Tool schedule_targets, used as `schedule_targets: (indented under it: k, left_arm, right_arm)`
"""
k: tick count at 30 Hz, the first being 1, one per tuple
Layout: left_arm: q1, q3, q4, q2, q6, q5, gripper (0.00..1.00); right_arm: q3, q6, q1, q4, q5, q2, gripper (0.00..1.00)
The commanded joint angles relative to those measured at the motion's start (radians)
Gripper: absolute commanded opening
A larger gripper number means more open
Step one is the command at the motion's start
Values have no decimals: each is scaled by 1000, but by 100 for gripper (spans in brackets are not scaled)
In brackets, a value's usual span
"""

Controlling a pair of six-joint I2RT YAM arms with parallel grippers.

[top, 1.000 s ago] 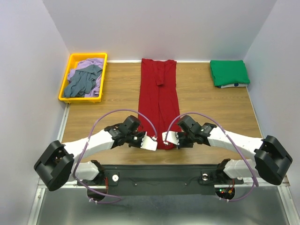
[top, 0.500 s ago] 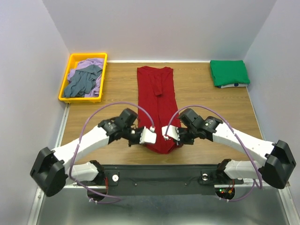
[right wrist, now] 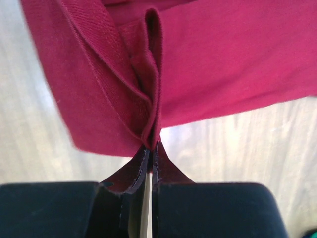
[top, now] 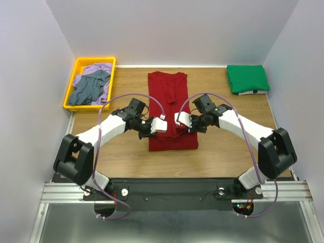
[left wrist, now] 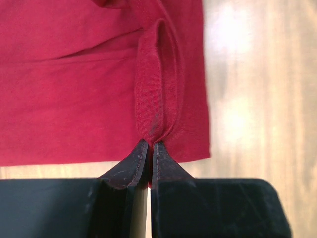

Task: Fold and stack the t-shirts
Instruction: Fold the tshirt

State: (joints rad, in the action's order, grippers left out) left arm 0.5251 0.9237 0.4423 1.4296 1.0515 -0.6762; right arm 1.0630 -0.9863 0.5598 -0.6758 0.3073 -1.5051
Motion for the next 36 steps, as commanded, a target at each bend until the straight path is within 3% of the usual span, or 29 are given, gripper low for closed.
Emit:
schedule_targets:
  k: [1, 16, 29, 32, 36]
  left_arm:
    - [-49, 98, -34, 69, 62, -23, 0]
    - [-181, 457, 22, 402, 108, -62, 0]
    - [-235, 638, 32, 568, 88, -46, 1]
    - [-235, 673, 32, 597, 74, -46, 3]
    - [-240, 693, 10, 626, 44, -31, 15]
  right_arm:
    - [72, -81, -29, 64, 27, -78, 1]
    - [359, -161, -126, 90, 52, -351, 1]
    - [534, -163, -159, 97, 47, -521, 1]
    - [545, -141, -166, 111, 36, -538, 2]
    - [574, -85, -178, 145, 10, -547, 9]
